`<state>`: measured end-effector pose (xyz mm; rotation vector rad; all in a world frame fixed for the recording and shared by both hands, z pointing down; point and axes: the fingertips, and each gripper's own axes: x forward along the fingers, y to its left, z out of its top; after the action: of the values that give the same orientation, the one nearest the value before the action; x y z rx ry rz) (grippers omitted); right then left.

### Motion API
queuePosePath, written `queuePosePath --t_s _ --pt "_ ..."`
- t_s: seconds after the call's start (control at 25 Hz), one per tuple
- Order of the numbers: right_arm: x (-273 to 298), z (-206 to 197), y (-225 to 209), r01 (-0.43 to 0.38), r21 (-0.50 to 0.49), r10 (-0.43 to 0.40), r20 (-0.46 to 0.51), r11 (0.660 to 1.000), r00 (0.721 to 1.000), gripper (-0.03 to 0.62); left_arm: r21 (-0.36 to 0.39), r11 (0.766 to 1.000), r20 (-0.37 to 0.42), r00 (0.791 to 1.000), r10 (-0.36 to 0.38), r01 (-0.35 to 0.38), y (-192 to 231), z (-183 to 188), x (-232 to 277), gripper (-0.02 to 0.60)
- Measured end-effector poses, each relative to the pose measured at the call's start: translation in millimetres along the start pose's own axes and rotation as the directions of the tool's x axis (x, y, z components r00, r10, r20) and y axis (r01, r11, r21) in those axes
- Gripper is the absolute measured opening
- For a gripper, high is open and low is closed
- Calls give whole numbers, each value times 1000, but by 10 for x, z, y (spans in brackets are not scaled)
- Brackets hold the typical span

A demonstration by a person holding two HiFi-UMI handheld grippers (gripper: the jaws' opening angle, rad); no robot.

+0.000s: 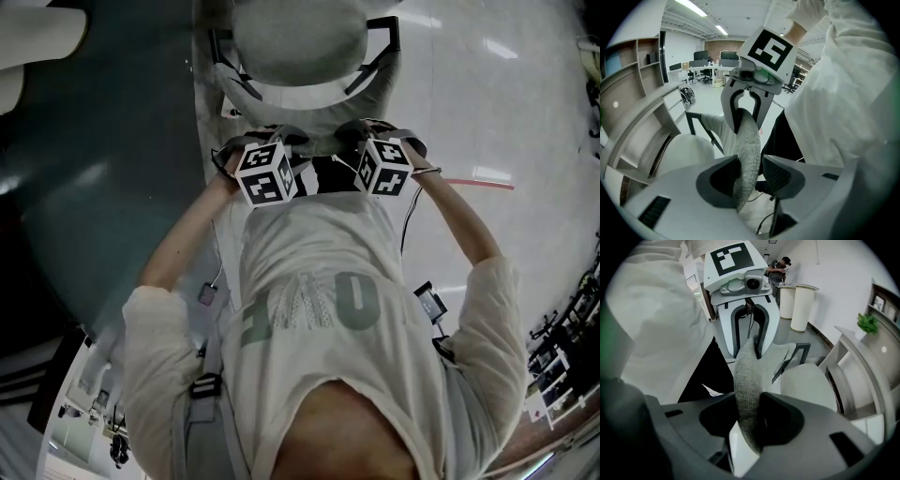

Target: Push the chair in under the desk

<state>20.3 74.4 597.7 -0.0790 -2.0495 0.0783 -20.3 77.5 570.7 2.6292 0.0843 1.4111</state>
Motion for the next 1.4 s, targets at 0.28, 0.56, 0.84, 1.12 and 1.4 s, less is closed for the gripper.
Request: queuePosePath --t_s 0.28,0.56,0.84,1.12,1.4 --pt "5 3 -37 -10 17 10 7 1000 1000 143 -11 995 -21 995 99 -99 128 -30 49 147" --pt "1 25 -65 -11 23 10 31 1000 999 144 -30 996 -25 996 80 -81 156 -36 31 144" --pt "53 159 -199 11 30 -13 71 1000 997 144 -35 987 -61 986 155 -157 330 -162 -54 144" --pt "-4 36 -397 26 18 -27 50 1000 998 144 -46 990 -67 990 127 -130 481 -40 15 144" --pt "-45 25 -524 73 40 -76 85 997 993 153 -32 987 -63 986 154 -156 574 -4 -4 144"
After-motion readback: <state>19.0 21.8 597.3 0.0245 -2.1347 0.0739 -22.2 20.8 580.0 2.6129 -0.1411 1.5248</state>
